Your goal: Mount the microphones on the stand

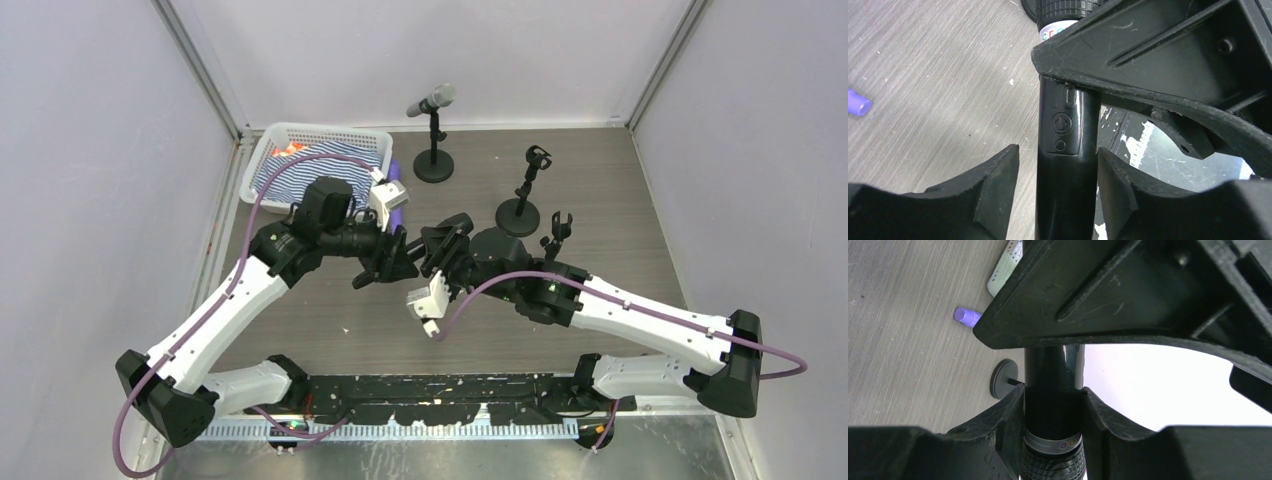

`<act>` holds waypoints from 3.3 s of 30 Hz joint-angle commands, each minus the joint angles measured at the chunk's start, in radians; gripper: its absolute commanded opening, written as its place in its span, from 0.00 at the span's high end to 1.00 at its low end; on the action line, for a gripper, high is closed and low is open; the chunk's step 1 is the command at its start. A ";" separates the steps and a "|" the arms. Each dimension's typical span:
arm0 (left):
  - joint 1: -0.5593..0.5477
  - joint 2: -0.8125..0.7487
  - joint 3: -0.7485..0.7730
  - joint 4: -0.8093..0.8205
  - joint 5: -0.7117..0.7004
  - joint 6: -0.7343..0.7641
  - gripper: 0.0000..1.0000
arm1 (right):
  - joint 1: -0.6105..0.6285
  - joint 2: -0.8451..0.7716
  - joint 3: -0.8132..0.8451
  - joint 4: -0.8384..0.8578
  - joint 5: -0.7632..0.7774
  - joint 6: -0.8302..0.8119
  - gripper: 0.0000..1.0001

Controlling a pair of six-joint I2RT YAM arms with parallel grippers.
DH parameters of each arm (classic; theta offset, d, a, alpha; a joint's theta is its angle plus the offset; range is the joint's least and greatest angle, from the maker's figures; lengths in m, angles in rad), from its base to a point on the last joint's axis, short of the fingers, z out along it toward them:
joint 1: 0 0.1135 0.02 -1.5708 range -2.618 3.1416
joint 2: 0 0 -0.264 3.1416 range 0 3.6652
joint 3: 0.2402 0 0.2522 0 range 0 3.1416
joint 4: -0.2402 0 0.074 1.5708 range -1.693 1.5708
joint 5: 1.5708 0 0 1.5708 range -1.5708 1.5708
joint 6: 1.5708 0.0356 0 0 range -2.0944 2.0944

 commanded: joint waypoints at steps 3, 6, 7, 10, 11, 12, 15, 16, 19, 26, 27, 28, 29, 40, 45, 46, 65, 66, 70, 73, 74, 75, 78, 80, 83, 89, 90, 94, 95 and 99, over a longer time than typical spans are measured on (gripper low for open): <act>-0.016 -0.002 0.010 0.001 0.009 0.031 0.68 | 0.006 -0.014 0.045 0.046 0.031 -0.015 0.85; -0.016 -0.003 0.007 0.008 -0.009 0.024 0.97 | 0.006 -0.030 0.029 0.069 0.030 0.018 0.65; -0.016 -0.006 0.004 0.014 -0.023 0.021 0.99 | 0.005 -0.037 0.023 0.079 0.031 0.037 0.56; -0.017 -0.026 -0.008 0.039 -0.076 0.013 1.00 | 0.006 -0.079 -0.004 0.132 0.012 0.126 0.32; -0.016 -0.037 -0.016 0.057 -0.099 0.012 1.00 | 0.006 -0.097 -0.016 0.169 0.005 0.168 0.28; -0.016 -0.054 -0.026 0.076 -0.120 0.011 1.00 | 0.006 -0.121 -0.031 0.195 0.001 0.210 0.25; -0.016 -0.097 -0.061 0.144 -0.185 -0.001 1.00 | 0.006 -0.183 -0.073 0.299 0.002 0.385 0.23; -0.016 -0.111 -0.073 0.168 -0.214 -0.011 1.00 | 0.005 -0.208 -0.088 0.347 0.009 0.434 0.23; -0.016 -0.151 -0.113 0.248 -0.268 -0.049 1.00 | 0.006 -0.260 -0.133 0.531 0.163 0.773 0.23; -0.015 -0.257 -0.292 0.610 -0.273 -0.147 1.00 | -0.002 -0.235 -0.117 0.581 0.531 1.595 0.24; -0.015 -0.264 -0.302 0.649 -0.272 -0.156 1.00 | -0.002 -0.225 -0.115 0.577 0.547 1.694 0.24; -0.015 -0.268 -0.317 0.675 -0.275 -0.162 0.99 | -0.003 -0.215 -0.110 0.572 0.570 1.781 0.25; -0.015 -0.269 -0.324 0.705 -0.276 -0.170 1.00 | -0.010 -0.205 -0.104 0.556 0.584 1.876 0.25; -0.016 -0.252 -0.360 0.836 -0.238 -0.215 1.00 | -0.164 -0.093 -0.071 0.577 0.305 2.383 0.24; -0.015 -0.214 -0.338 0.819 -0.203 -0.228 1.00 | -0.189 -0.038 -0.035 0.620 0.127 2.356 0.24; -0.015 -0.211 -0.338 0.822 -0.199 -0.230 1.00 | -0.189 -0.032 -0.032 0.624 0.111 2.355 0.24; -0.020 -0.096 -0.286 0.901 -0.064 -0.277 1.00 | -0.248 -0.004 -0.024 0.573 0.070 2.351 0.41; -0.022 -0.091 -0.285 0.906 -0.063 -0.280 1.00 | -0.253 -0.006 -0.026 0.574 0.068 2.351 0.43; -0.029 -0.064 -0.270 0.914 -0.055 -0.283 0.99 | -0.279 -0.033 -0.043 0.580 0.079 2.352 0.56; -0.031 -0.037 -0.257 0.920 -0.071 -0.289 0.78 | -0.314 -0.084 -0.055 0.572 0.112 2.316 0.72; -0.033 -0.026 -0.252 0.924 -0.077 -0.290 0.68 | -0.325 -0.103 -0.054 0.559 0.129 2.293 0.77; -0.033 -0.012 -0.245 0.929 -0.086 -0.292 0.56 | -0.335 -0.128 -0.051 0.540 0.151 2.264 0.82; -0.039 0.049 -0.212 0.941 -0.113 -0.296 0.28 | -0.353 -0.202 -0.028 0.453 0.250 2.135 0.92; -0.046 0.101 -0.171 0.948 -0.127 -0.298 0.17 | -0.359 -0.258 -0.003 0.388 0.357 2.002 0.98; -0.070 0.188 -0.121 0.980 -0.169 -0.296 0.09 | -0.364 -0.317 0.024 0.305 0.506 1.819 0.99; -0.139 0.379 -0.030 1.121 -0.271 -0.279 0.08 | -0.401 -0.357 0.142 0.077 0.677 1.648 0.99; -0.145 0.409 -0.027 1.173 -0.274 -0.277 0.08 | -0.412 -0.357 0.162 0.030 0.681 1.654 1.00; -0.150 0.503 0.001 1.258 -0.262 -0.258 0.08 | -0.465 -0.352 0.239 -0.135 0.630 1.741 0.99; -0.150 0.513 0.003 1.271 -0.273 -0.253 0.08 | -0.472 -0.366 0.241 -0.144 0.616 1.760 0.99; -0.150 0.568 0.061 1.240 -0.274 -0.218 0.08 | -0.478 -0.431 0.236 -0.192 0.660 1.779 1.00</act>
